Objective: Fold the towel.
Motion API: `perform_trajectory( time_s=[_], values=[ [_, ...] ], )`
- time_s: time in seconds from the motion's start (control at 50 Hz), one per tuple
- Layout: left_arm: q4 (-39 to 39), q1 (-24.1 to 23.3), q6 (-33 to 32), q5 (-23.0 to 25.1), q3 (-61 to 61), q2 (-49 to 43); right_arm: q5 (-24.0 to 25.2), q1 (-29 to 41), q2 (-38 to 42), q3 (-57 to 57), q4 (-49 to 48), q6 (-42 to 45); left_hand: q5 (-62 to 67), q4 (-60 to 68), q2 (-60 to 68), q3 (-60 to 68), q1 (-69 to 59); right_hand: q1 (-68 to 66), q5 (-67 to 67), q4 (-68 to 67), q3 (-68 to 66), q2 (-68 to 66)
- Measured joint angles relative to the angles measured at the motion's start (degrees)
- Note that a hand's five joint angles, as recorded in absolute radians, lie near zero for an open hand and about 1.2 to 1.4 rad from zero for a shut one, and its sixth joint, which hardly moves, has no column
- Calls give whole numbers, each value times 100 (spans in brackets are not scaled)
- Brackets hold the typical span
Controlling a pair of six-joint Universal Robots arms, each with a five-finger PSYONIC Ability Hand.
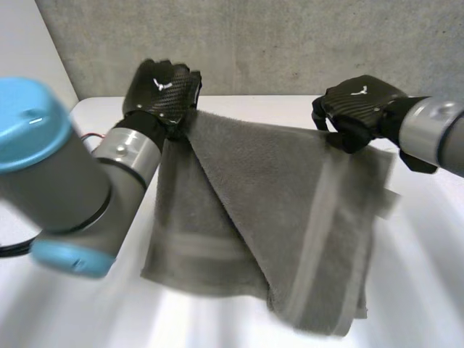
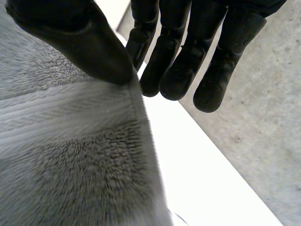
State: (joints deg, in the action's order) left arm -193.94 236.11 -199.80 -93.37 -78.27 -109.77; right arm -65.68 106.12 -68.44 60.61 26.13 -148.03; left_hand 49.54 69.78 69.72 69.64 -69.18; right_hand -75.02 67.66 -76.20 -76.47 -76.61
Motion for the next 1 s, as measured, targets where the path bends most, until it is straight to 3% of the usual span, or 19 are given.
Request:
perform_trajectory(
  time_s=[0.06,0.12,0.2,0.28,0.42,0.66,0.8,0.96,1.0],
  values=[
    [151,143,-86,-7,498,-421,-253,88,379,-429,-275,174,0,0,0,0,0,0,25,0,6,0],
    [152,267,-151,-29,1025,-663,-484,255,503,-580,-1229,162,0,0,0,0,0,-37,40,0,-2,0],
    [-296,332,-139,-82,1379,-502,-748,572,-115,32,-3328,-186,0,0,0,0,0,-82,40,0,-27,-1],
    [-975,338,-53,-127,1046,103,-885,729,-827,699,-4398,-566,1,0,0,0,0,-91,54,0,-42,-1],
    [-1714,267,45,-135,-359,1204,-679,756,-1102,1140,-3523,-913,0,0,0,1,0,-98,62,0,-43,-1],
    [-1474,-147,-16,-77,-2866,2032,-476,186,-1111,2084,-2667,-522,2,1,4,2,0,-106,62,0,-43,-1],
    [-1170,-387,-29,-46,-3402,1493,-394,-11,-1277,2967,-2629,-211,2,0,4,2,-3,-174,70,0,-43,-2],
    [-857,-480,-7,-47,-3049,381,-307,-14,-1064,3875,-2819,-43,-23,-44,-42,-28,2,-174,70,0,-43,-2],
    [-806,-479,9,-48,-2947,276,-296,-20,-996,3995,-2905,-38,-523,-629,-623,-613,564,-174,70,0,-43,-2]
  ],
)
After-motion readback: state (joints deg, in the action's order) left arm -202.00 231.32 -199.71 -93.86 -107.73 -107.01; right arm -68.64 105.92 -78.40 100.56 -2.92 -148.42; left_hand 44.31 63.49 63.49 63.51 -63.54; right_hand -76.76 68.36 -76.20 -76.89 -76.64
